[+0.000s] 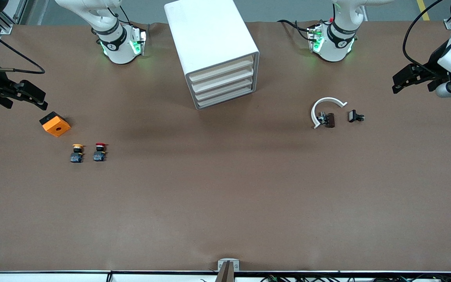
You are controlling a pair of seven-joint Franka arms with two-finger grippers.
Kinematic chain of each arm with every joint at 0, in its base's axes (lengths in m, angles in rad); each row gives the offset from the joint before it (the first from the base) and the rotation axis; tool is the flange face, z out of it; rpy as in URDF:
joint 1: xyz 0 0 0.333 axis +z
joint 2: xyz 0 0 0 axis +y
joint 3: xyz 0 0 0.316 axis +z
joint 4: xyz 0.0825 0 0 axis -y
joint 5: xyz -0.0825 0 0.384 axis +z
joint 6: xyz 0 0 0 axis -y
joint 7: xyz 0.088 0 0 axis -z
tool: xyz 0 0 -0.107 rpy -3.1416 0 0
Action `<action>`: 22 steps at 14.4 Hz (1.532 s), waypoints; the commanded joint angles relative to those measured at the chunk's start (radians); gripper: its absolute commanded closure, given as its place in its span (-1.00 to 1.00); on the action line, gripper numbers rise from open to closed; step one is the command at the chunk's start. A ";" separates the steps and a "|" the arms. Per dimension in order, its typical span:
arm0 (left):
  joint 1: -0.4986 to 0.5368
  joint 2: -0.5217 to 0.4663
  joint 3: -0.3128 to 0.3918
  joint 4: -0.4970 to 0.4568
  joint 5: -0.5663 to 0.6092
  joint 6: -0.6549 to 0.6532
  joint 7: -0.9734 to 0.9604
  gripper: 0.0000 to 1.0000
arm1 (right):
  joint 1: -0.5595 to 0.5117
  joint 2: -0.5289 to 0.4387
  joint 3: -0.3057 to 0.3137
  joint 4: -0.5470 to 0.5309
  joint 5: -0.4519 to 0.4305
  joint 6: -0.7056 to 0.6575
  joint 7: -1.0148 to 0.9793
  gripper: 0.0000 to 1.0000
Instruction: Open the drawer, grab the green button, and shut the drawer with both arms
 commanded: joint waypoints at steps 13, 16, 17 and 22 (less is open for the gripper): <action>-0.004 0.302 0.009 0.113 0.013 -0.024 -0.210 -1.00 | 0.002 0.010 0.004 0.035 -0.008 -0.010 0.000 -1.00; -0.022 0.362 -0.011 0.113 -0.057 -0.082 -0.560 -1.00 | 0.001 0.011 0.004 0.035 -0.008 -0.010 0.000 -1.00; -0.025 0.386 -0.013 0.115 -0.101 -0.082 -0.666 -1.00 | 0.002 0.011 0.004 0.035 -0.008 -0.010 0.000 -1.00; -0.123 0.592 -0.014 0.238 -0.267 -0.078 -1.359 -1.00 | 0.004 0.014 0.005 0.035 -0.008 -0.007 0.000 -1.00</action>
